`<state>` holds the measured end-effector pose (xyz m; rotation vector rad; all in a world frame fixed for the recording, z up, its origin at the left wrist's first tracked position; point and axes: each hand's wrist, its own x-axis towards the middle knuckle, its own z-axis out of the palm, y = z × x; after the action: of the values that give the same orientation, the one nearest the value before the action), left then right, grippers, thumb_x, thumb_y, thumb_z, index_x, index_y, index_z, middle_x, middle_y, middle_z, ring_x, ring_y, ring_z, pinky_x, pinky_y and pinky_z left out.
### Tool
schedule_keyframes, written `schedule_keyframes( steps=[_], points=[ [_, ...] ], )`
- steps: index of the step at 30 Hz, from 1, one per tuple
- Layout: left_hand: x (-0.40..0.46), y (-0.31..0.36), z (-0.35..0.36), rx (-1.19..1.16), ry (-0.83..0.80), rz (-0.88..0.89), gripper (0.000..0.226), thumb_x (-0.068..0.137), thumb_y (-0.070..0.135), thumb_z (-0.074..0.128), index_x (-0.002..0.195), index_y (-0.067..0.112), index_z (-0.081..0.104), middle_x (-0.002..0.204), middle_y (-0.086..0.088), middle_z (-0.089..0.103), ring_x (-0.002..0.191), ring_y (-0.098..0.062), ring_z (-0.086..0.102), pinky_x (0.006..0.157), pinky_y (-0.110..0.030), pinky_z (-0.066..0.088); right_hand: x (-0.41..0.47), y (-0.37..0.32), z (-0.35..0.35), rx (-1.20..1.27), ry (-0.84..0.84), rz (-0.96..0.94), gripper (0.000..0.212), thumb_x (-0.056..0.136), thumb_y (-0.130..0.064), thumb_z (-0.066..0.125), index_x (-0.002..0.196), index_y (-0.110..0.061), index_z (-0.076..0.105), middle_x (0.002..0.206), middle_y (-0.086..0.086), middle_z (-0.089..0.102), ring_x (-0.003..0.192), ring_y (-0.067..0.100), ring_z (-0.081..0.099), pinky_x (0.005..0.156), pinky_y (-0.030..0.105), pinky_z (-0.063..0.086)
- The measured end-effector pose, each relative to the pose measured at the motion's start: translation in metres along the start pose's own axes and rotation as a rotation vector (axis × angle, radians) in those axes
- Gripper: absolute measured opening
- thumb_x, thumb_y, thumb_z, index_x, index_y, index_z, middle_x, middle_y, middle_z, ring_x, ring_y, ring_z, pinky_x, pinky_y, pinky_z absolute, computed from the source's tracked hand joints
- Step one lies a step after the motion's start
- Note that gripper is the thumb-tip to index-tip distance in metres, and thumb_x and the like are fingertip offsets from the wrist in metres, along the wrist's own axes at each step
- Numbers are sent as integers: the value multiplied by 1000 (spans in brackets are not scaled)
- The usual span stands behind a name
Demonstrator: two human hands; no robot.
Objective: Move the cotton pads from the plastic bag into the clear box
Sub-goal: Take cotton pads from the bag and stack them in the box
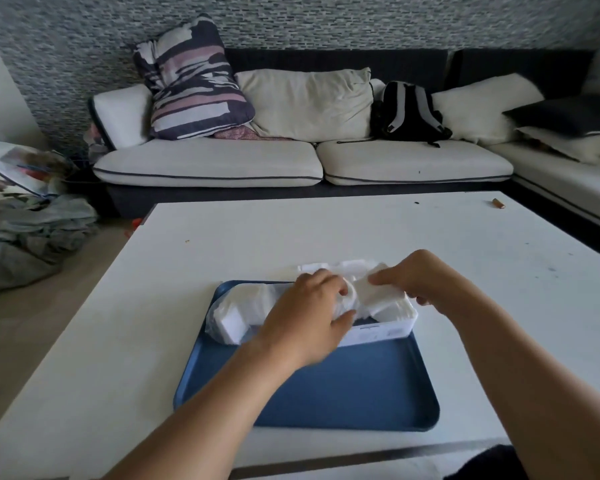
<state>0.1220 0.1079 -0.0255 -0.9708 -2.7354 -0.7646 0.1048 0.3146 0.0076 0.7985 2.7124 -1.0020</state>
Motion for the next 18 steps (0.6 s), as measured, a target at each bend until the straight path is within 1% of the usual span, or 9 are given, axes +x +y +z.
schedule_keyframes(
  steps=[2,3,5,7,10,13,15,16,18],
  points=[
    [-2,5,10,159,-108,35,36,97,42,55,123,18,59,125,3,58,119,-21,50,99,-37,44,3,2,7,-109,26,-18,49,73,-44,85,65,-4,58,54,6,51,44,20,44,44,24,33],
    [-4,6,14,247,-154,46,36,97,42,54,122,17,58,124,2,59,120,-23,49,101,-38,42,5,2,10,-149,33,-25,50,72,-45,85,64,-6,56,55,5,52,45,18,45,43,24,33],
    [-6,8,20,381,-217,54,35,98,44,50,119,17,57,122,1,60,119,-25,47,102,-39,39,10,4,16,-217,58,-39,51,69,-48,87,70,-8,55,62,3,55,51,16,49,44,26,35],
    [-7,8,23,454,-251,40,34,98,46,48,115,17,57,120,1,61,121,-25,43,103,-40,36,13,5,21,-258,83,-46,50,68,-46,88,75,-9,54,67,2,56,55,15,52,46,26,37],
    [-8,4,25,494,-286,-1,30,100,44,46,111,19,58,118,1,65,129,-24,38,102,-39,33,15,8,32,-302,88,-46,44,70,-38,87,71,-10,53,62,0,59,52,14,54,45,24,38],
    [-8,0,27,510,-297,-24,26,101,39,47,114,20,61,118,0,67,128,-24,39,98,-39,32,15,11,47,-375,62,-55,29,70,-30,82,71,-13,58,58,-2,64,51,13,60,47,20,41],
    [-8,-1,27,535,-276,-19,21,101,31,51,113,20,64,115,-2,68,123,-25,45,91,-37,33,15,12,53,-404,69,-66,28,67,-28,82,74,-16,58,65,-3,65,61,15,65,52,20,43],
    [-7,-1,27,553,-265,-20,18,100,26,53,111,21,65,111,-4,68,118,-25,48,87,-35,34,15,11,55,-424,85,-72,31,66,-29,83,75,-18,56,70,-3,64,67,17,66,53,21,43],
    [-7,0,26,565,-243,-38,13,96,18,58,104,21,67,104,-5,67,111,-25,53,81,-33,32,14,9,55,-482,120,-84,36,66,-31,84,72,-20,50,73,-3,58,73,20,62,56,23,42]
  ],
)
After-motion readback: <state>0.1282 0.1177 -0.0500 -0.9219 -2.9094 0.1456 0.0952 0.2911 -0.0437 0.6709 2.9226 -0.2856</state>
